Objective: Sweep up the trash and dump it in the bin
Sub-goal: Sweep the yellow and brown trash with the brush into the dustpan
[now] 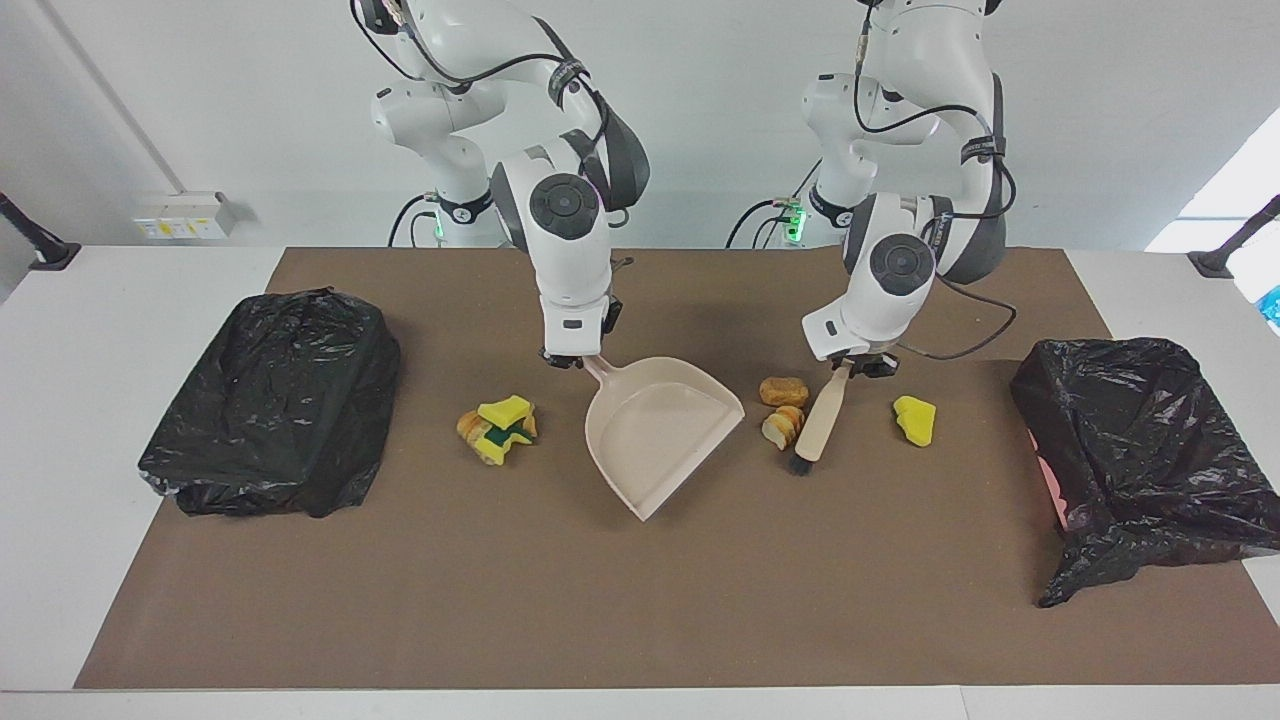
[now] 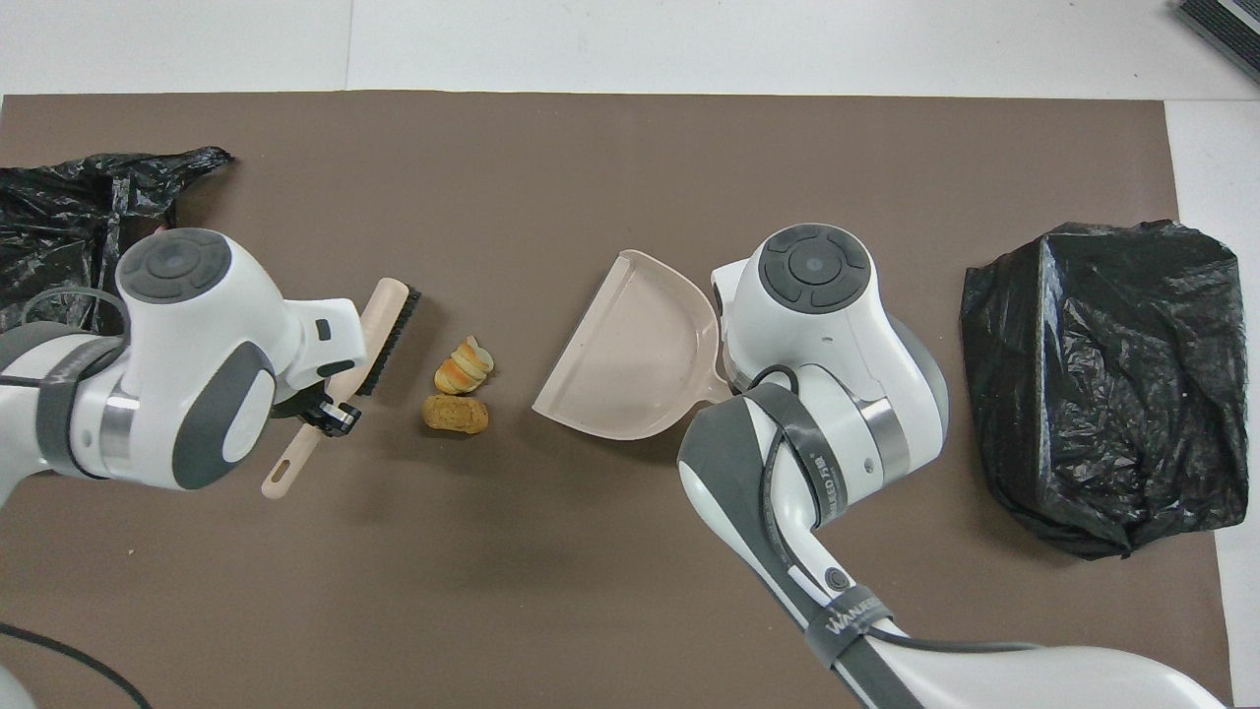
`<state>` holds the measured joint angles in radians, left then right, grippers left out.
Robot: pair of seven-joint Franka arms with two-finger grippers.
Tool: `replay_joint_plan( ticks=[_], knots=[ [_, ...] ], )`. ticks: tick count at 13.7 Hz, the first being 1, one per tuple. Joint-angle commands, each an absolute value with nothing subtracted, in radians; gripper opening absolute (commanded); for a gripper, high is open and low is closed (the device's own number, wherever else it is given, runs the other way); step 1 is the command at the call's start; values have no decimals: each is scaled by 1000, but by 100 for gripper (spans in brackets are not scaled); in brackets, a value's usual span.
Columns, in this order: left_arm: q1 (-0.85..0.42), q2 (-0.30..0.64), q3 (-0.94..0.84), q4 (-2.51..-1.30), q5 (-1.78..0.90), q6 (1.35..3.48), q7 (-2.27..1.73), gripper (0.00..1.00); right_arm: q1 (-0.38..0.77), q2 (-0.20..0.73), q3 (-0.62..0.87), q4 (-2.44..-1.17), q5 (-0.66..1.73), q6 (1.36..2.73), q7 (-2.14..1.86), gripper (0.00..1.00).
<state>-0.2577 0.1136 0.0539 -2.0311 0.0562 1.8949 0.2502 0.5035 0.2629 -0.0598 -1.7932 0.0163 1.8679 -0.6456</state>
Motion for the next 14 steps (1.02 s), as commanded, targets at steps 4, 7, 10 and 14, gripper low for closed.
replay_joint_plan(
  ticks=[4, 7, 10, 14],
  knots=[
    [-69, 37, 54, -2052, 41, 1864, 161, 0, 557, 304, -46, -1796, -23, 1939, -690, 0],
    [5, 32, 55, -2085, 49, 1867, 131, 0, 601, 351, -46, -1770, -35, 1968, -692, 0],
    [-20, 78, 54, -2098, 52, 1885, 46, 0, 601, 351, -45, -1773, -64, 1960, -707, 0],
    [-115, 52, 49, -2175, 52, 1951, -50, 0, 617, 350, -46, -1773, -81, 1953, -690, 0]
  ],
)
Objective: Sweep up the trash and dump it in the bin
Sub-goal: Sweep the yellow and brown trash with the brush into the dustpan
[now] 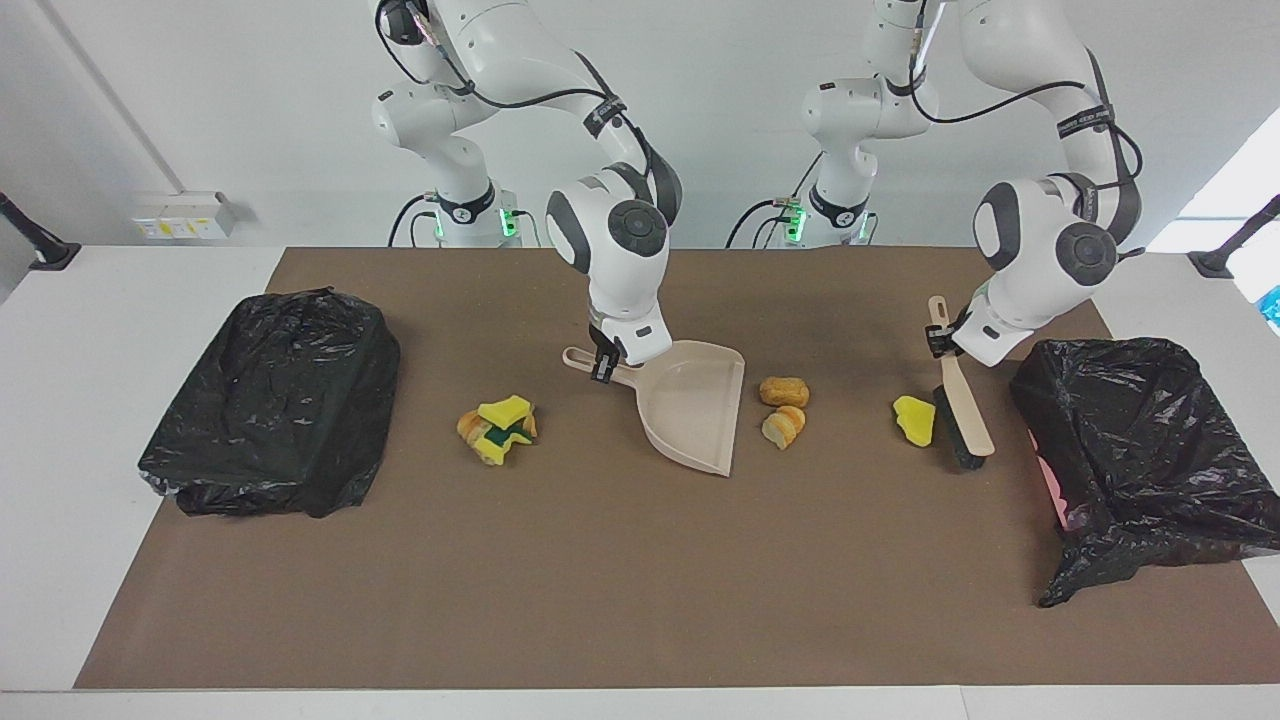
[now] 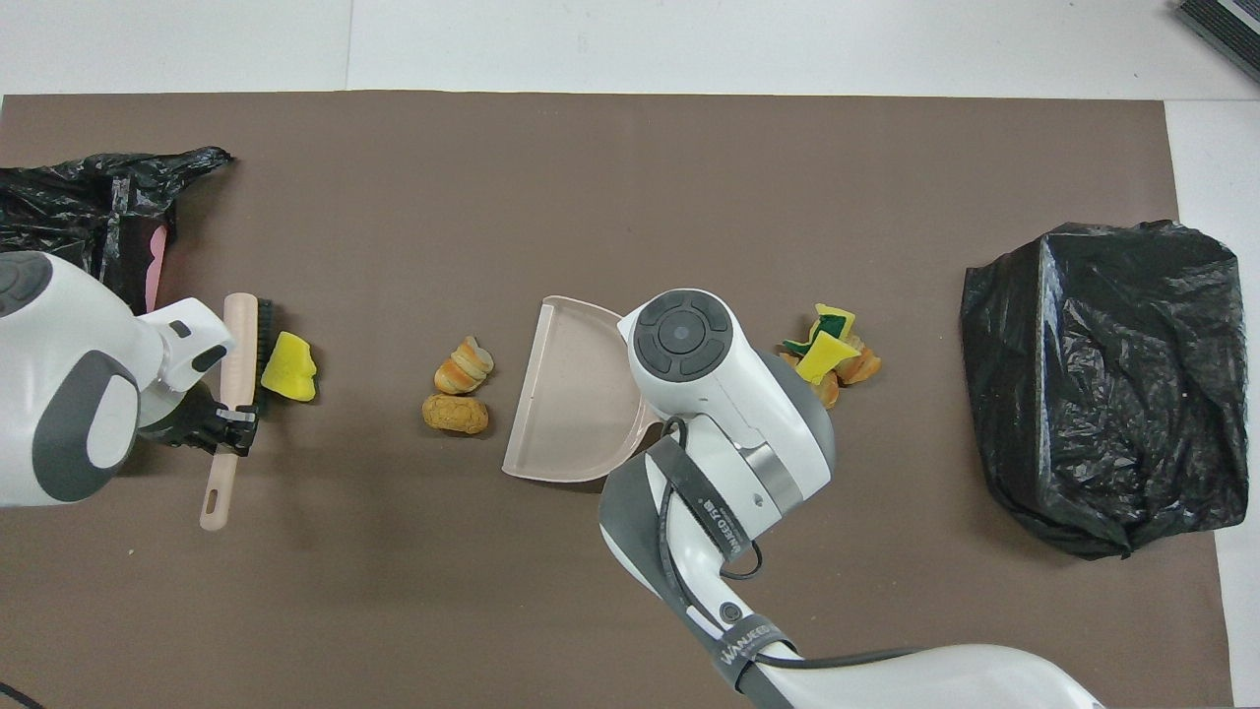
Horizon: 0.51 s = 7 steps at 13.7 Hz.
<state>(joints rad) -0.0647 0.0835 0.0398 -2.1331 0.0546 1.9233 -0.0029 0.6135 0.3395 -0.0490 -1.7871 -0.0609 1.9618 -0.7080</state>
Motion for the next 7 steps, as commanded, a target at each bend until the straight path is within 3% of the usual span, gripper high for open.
replay_joint_plan(
  ticks=[1, 7],
  knots=[
    [-138, 45, 48, -2184, 51, 1948, -72, 0, 617, 350, -46, -1773, -81, 1953, -690, 0],
    [-360, 37, 44, -2210, -48, 1965, -205, 0, 617, 350, -46, -1773, -81, 1951, -676, 0]
  ],
)
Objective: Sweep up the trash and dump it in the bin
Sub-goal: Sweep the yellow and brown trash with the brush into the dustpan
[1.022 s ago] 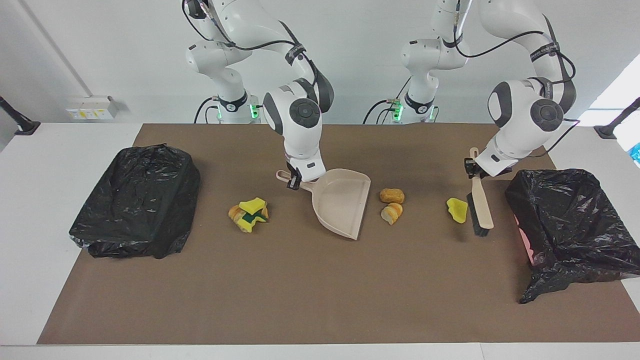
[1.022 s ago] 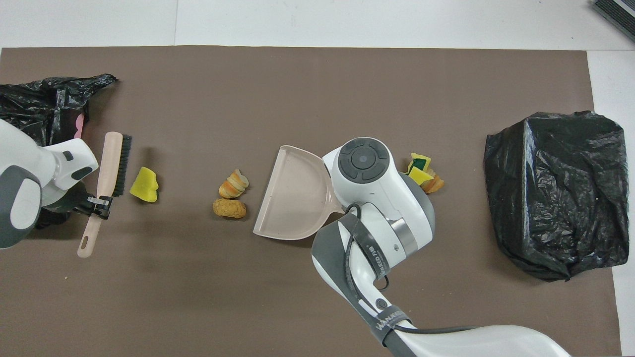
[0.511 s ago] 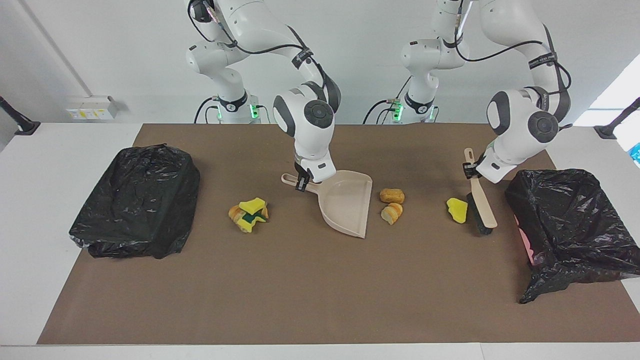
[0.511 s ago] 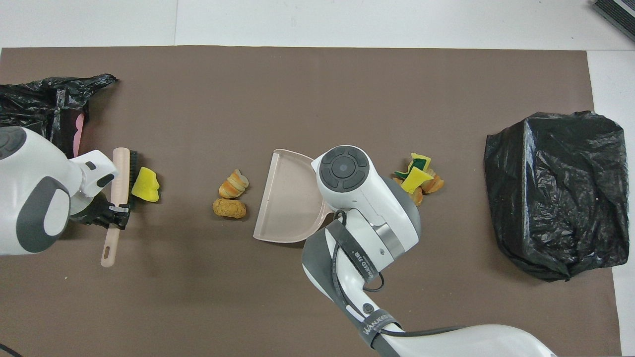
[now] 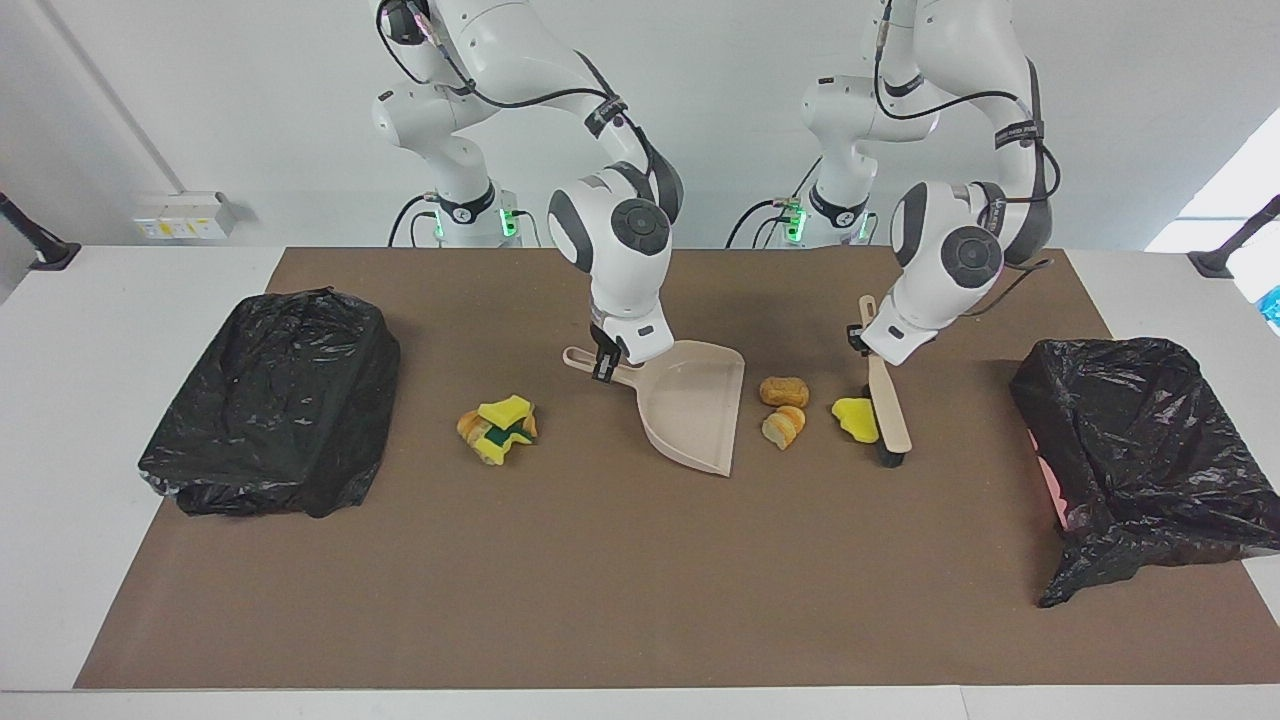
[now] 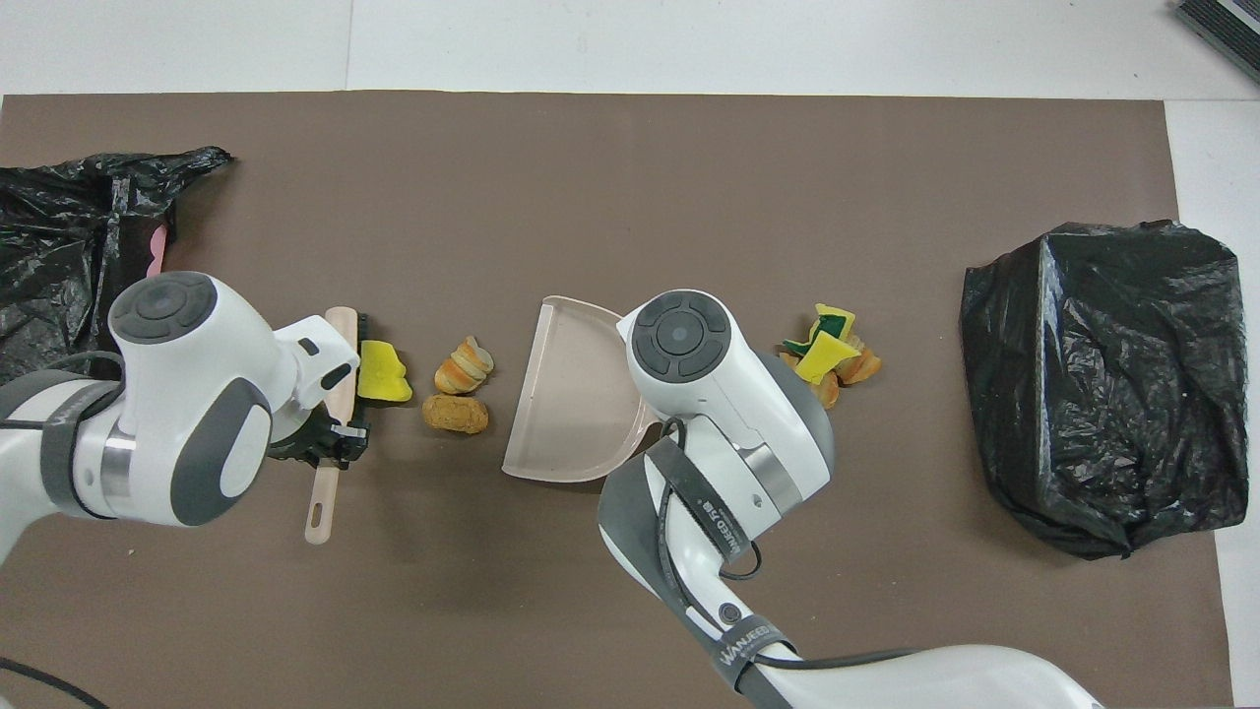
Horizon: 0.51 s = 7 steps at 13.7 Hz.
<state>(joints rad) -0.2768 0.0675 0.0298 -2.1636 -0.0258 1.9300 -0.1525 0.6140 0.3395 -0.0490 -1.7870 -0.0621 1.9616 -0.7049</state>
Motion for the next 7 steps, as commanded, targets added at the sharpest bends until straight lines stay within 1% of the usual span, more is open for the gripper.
replay_joint_plan(
  ticks=[1, 4, 7],
  knots=[
    [-391, 37, 44, -2215, -63, 1985, -239, 0, 617, 350, -46, -1773, -81, 1950, -675, 0],
    [-492, 34, 44, -2217, -141, 2009, -291, 0, 617, 350, -46, -1772, -81, 1948, -663, 0],
    [-622, 37, 44, -2211, -238, 2098, -351, 0, 617, 350, -46, -1772, -81, 1948, -660, 0]
  ],
)
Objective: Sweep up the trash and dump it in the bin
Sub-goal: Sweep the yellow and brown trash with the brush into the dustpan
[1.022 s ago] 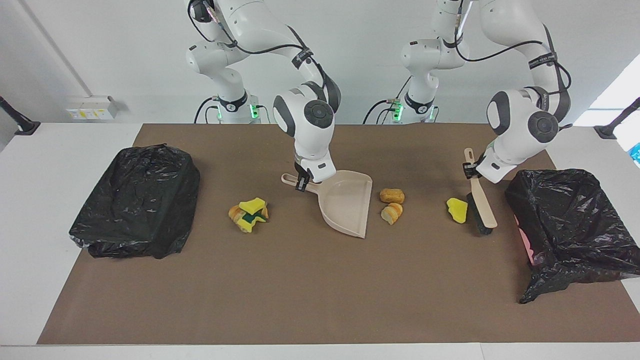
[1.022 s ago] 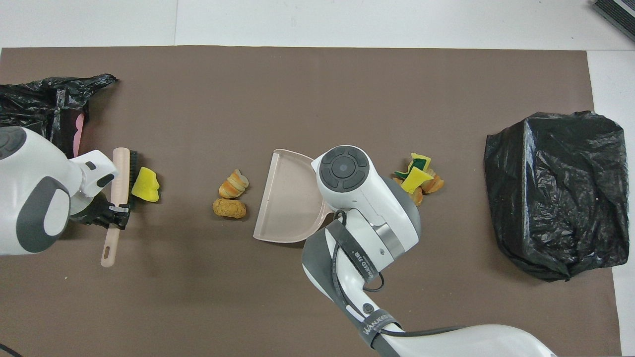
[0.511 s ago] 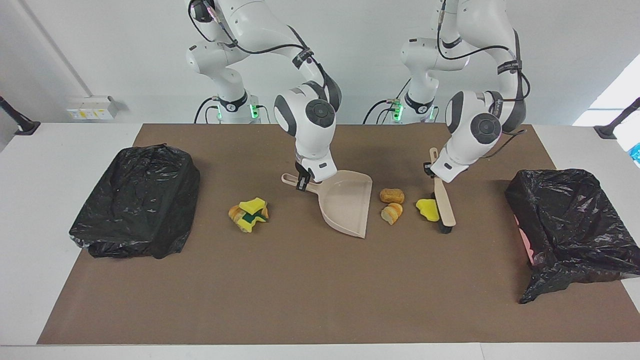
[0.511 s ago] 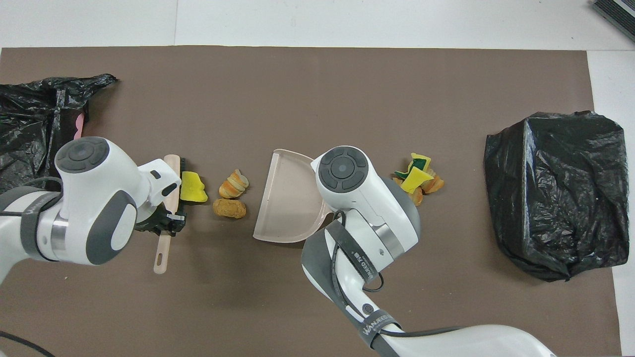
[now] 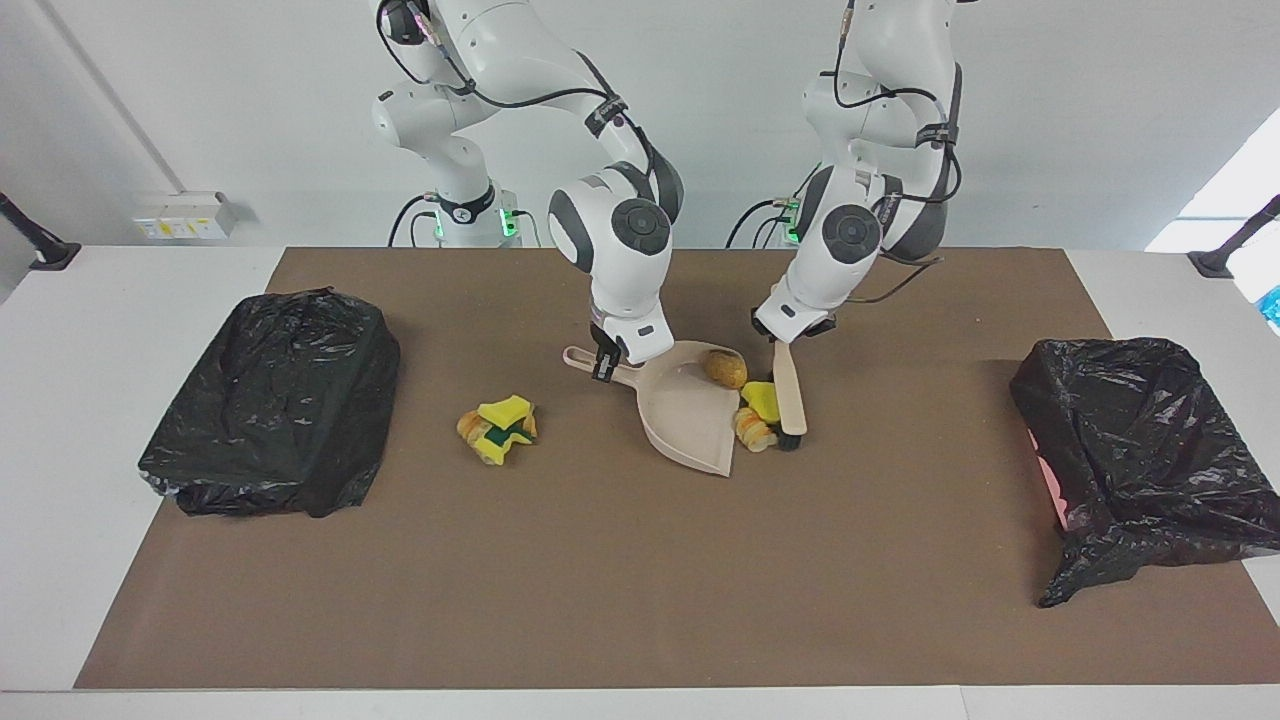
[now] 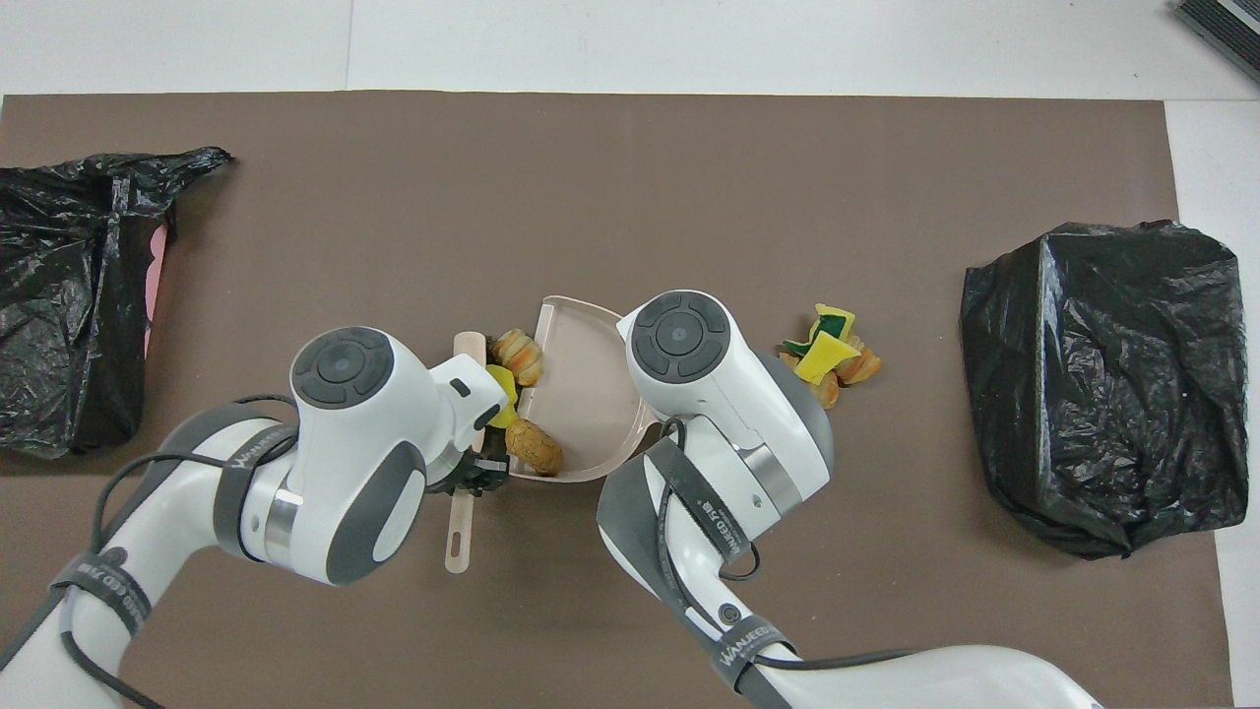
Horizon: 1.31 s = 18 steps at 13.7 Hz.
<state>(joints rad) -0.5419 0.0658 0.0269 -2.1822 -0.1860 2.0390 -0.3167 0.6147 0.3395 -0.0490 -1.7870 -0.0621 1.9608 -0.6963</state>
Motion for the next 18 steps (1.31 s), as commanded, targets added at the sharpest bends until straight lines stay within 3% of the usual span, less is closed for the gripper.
replay_joint_plan(
  ticks=[1, 6, 12, 18],
  knots=[
    [-655, 37, 44, -2204, -251, 2106, -360, 0, 617, 350, -46, -1772, -81, 1948, -660, 0],
    [-667, 48, 54, -2169, -246, 2080, -390, 0, 617, 350, -45, -1770, -81, 1950, -660, 0],
    [-460, 32, 55, -2057, -151, 1893, -322, 0, 617, 345, -46, -1769, -80, 1936, -608, 0],
    [-376, 14, 54, -2102, -109, 1893, -322, 0, 482, 217, -51, -1770, -71, 1890, -572, 0]
  ],
)
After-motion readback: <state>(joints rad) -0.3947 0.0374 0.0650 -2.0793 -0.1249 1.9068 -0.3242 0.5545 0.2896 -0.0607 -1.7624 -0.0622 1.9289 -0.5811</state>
